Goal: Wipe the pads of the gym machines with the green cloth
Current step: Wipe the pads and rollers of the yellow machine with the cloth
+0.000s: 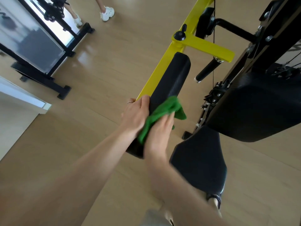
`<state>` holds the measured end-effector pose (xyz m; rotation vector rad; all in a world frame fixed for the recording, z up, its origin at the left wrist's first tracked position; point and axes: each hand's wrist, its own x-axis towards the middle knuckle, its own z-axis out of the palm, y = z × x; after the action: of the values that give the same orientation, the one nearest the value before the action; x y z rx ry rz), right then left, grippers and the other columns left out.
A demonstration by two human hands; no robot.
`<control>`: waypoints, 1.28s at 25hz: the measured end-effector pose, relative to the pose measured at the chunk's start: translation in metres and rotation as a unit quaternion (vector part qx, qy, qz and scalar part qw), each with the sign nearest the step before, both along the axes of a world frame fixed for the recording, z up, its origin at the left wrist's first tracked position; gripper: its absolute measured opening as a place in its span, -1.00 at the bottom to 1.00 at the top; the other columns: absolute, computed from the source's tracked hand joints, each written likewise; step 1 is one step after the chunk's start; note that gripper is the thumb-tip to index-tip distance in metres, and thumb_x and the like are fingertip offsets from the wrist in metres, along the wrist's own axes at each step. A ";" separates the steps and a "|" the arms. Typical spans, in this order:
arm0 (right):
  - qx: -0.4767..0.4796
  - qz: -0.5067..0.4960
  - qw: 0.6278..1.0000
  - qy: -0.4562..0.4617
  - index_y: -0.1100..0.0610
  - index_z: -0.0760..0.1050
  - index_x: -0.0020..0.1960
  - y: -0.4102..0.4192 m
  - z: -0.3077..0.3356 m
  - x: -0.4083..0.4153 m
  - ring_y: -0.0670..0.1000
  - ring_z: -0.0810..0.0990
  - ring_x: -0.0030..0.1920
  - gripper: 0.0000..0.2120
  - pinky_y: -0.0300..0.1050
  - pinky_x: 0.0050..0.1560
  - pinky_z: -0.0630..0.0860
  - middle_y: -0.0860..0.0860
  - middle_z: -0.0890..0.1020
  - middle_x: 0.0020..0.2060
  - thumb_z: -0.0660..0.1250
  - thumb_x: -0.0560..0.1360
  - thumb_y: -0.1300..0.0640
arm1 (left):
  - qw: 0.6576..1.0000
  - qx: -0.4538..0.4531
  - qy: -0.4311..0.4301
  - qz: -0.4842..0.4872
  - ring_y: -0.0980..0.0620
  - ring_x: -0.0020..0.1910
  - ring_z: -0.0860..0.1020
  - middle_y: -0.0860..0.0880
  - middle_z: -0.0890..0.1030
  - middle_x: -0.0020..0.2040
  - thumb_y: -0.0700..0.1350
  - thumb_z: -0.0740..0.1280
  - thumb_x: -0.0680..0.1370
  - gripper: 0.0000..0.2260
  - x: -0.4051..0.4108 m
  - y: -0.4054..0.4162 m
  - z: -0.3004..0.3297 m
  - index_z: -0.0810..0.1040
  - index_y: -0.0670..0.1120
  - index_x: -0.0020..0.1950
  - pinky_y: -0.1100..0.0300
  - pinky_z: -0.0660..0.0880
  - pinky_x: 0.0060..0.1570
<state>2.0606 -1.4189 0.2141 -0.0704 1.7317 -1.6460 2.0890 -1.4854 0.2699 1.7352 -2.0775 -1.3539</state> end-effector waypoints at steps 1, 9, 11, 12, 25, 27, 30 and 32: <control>0.000 0.021 0.994 0.106 -0.06 0.15 0.59 0.021 0.009 0.031 -0.04 0.10 0.58 -0.42 -0.07 0.55 0.09 -0.07 0.14 0.58 -0.10 0.61 -0.19 | 0.998 0.053 0.035 0.020 -0.20 0.31 0.46 -0.25 0.58 0.13 0.23 0.13 0.49 -0.55 0.004 -0.005 -0.004 0.62 -0.05 0.05 -0.22 0.32 0.38; 0.136 0.099 0.933 0.317 -0.02 0.06 0.62 -0.033 0.036 -0.040 0.20 -0.06 0.59 -0.47 0.20 0.51 0.14 0.20 -0.04 0.59 0.05 0.68 0.02 | 0.933 0.289 0.178 0.121 -0.13 0.25 0.61 -0.18 0.63 0.28 0.27 -0.09 0.64 -0.38 0.036 -0.019 0.017 0.50 -0.08 0.41 -0.01 0.47 0.28; 0.144 0.107 0.920 0.350 0.05 0.08 0.62 -0.032 0.034 -0.033 0.24 -0.07 0.59 -0.48 0.21 0.52 0.12 0.25 -0.04 0.59 0.04 0.69 0.03 | 0.923 0.301 0.201 0.132 -0.15 0.31 0.56 -0.20 0.58 0.34 0.30 -0.12 0.63 -0.33 0.035 -0.018 0.017 0.43 -0.10 0.47 -0.06 0.40 0.37; 0.130 0.117 0.912 0.370 0.08 0.11 0.62 -0.019 0.031 -0.015 0.24 -0.09 0.59 -0.49 0.20 0.54 0.09 0.25 -0.05 0.59 0.03 0.69 0.04 | 0.922 0.298 0.204 0.138 -0.14 0.31 0.57 -0.19 0.59 0.34 0.32 -0.11 0.63 -0.33 0.033 -0.016 0.018 0.46 -0.07 0.45 -0.07 0.38 0.39; 0.140 0.234 0.764 0.585 0.06 0.54 0.37 -0.038 0.038 -0.067 0.08 0.12 0.58 -0.58 0.13 0.57 -0.06 0.04 0.35 0.52 0.07 0.63 0.04 | 0.946 0.241 0.181 0.122 -0.10 0.10 0.65 -0.11 0.68 0.15 0.43 -0.08 0.57 -0.40 0.025 -0.002 0.008 0.58 0.10 0.18 0.01 0.53 0.11; 0.194 0.265 0.734 0.595 0.09 0.58 0.32 -0.081 0.042 -0.111 0.03 0.14 0.57 -0.59 0.08 0.56 -0.09 0.00 0.41 0.48 0.06 0.64 0.04 | 0.967 0.188 0.122 0.123 -0.13 0.16 0.59 -0.05 0.64 0.16 0.60 -0.03 0.39 -0.32 0.017 0.001 0.001 0.57 0.21 0.16 -0.13 0.47 0.23; 0.227 0.266 0.735 0.581 0.09 0.54 0.36 -0.103 0.042 -0.132 0.02 0.08 0.58 -0.56 0.07 0.57 -0.13 -0.02 0.38 0.49 0.02 0.65 0.03 | 0.993 0.066 0.046 0.088 -0.09 0.23 0.45 0.11 0.51 0.01 0.37 0.02 0.55 -0.57 0.009 0.010 0.002 0.53 0.16 0.07 -0.12 0.31 0.35; 0.203 0.228 0.756 0.579 0.09 0.54 0.36 -0.077 0.039 -0.106 0.09 0.12 0.57 -0.57 0.15 0.56 -0.07 0.03 0.37 0.50 0.05 0.63 0.05 | 0.998 0.002 0.033 0.047 -0.09 0.28 0.40 0.09 0.47 0.01 0.19 -0.06 0.66 -0.62 0.010 0.014 0.004 0.52 0.15 0.15 -0.03 0.25 0.36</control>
<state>1.9544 -1.4955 0.2535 -1.4426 2.5934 -0.7606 2.0987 -1.4719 0.2737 1.7406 -1.9359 -1.3699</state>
